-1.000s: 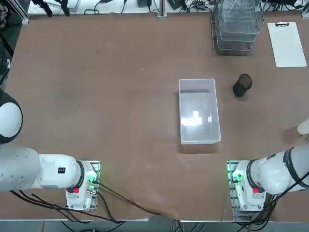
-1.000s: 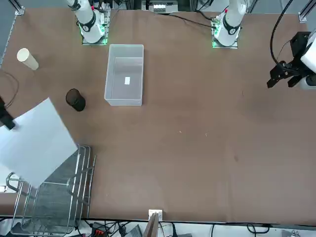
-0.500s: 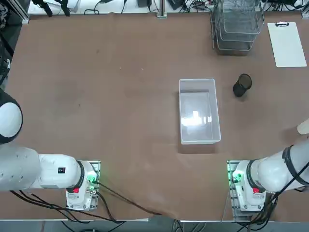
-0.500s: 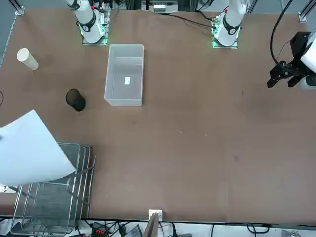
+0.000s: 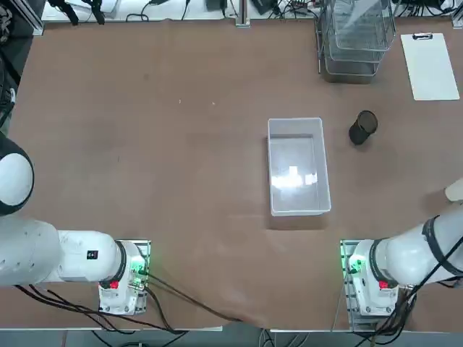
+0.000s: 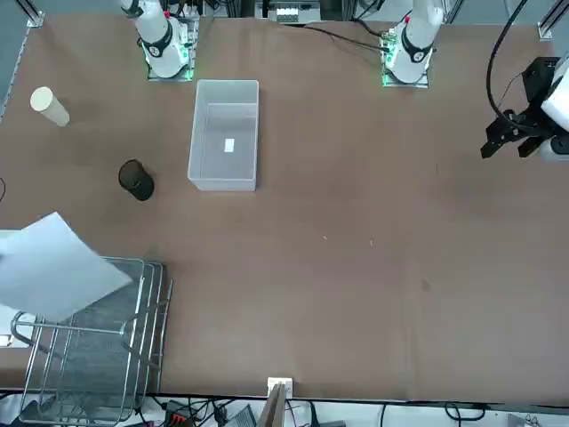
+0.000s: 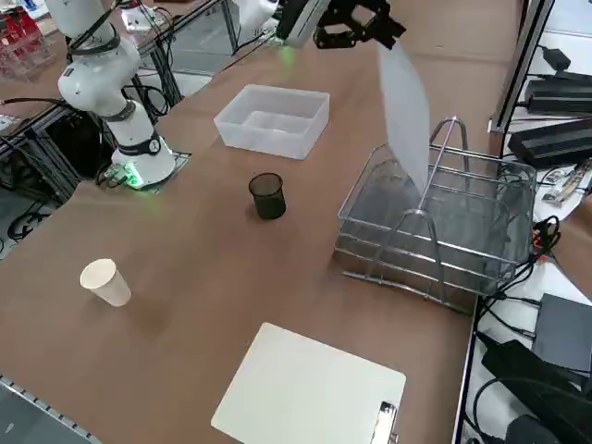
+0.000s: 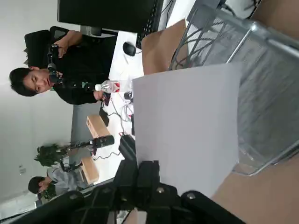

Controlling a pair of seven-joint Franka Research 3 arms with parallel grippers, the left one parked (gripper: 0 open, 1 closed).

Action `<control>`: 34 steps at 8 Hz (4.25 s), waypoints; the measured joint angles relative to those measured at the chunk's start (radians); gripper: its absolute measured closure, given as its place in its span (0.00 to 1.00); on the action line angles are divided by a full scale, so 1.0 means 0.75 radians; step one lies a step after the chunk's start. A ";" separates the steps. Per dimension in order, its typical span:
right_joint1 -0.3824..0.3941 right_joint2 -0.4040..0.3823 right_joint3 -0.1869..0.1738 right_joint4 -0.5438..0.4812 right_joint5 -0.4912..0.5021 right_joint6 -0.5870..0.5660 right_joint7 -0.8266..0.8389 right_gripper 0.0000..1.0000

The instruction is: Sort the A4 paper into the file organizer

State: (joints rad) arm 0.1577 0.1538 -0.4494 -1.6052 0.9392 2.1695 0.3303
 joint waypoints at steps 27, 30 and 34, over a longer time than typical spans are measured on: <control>-0.017 0.076 0.004 -0.166 0.105 0.131 -0.099 0.99; -0.017 -0.024 0.004 -0.287 0.075 0.129 -0.099 0.99; -0.018 -0.080 0.004 -0.386 0.051 0.129 -0.099 0.99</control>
State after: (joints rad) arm 0.1443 0.0938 -0.4466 -1.8949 0.9777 2.2662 0.2563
